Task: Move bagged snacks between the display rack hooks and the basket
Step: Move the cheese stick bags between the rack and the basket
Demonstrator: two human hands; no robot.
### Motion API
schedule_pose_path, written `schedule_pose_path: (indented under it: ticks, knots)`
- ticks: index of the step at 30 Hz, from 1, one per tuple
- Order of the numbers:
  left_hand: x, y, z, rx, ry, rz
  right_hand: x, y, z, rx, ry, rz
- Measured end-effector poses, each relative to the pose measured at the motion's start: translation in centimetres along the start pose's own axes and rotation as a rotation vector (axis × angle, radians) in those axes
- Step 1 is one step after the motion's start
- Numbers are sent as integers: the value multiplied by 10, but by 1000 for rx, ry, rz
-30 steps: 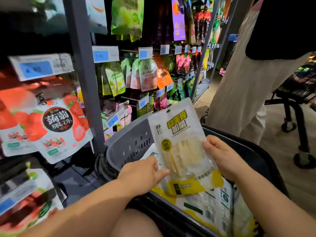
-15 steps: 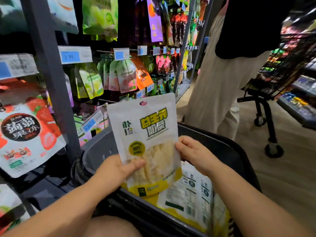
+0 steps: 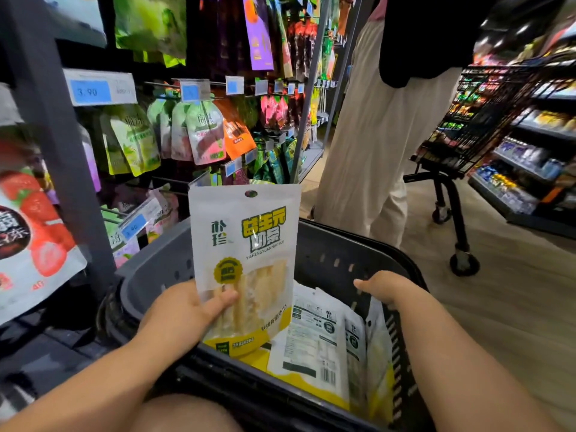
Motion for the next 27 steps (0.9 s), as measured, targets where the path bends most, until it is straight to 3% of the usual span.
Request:
schedule_pose_path:
  ticks: [4,9,15,18,23,27]
  knots:
    - [2,0,1,0,-20,-4,5,-14,0,-72,-68,33]
    - [1,0,1,-15,-23,-25,21,-41,-14,-108,-120,-135]
    - [2,0,2,-26,-21,-43,15,-45,-16,-70,-62,88]
    - [1,0,2,-27,-22,-49,8,-27,-14,28,-62,185]
    - [5,0,3,-27,-43,-41,-7,-3,-11,163,-14,68]
    - [8,0,6,-20,-62,-17,-20,5,-5,301,169,-419]
Point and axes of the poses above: each hand's wrist, its own z-axis away from the middle knuckle, its own y-axis out of the back of the hand, x = y × z, the point moved 8 cm from there along -z, towards the middle knuckle, and after that the axes turned 10 degrees about y, right-handed, at the moved point
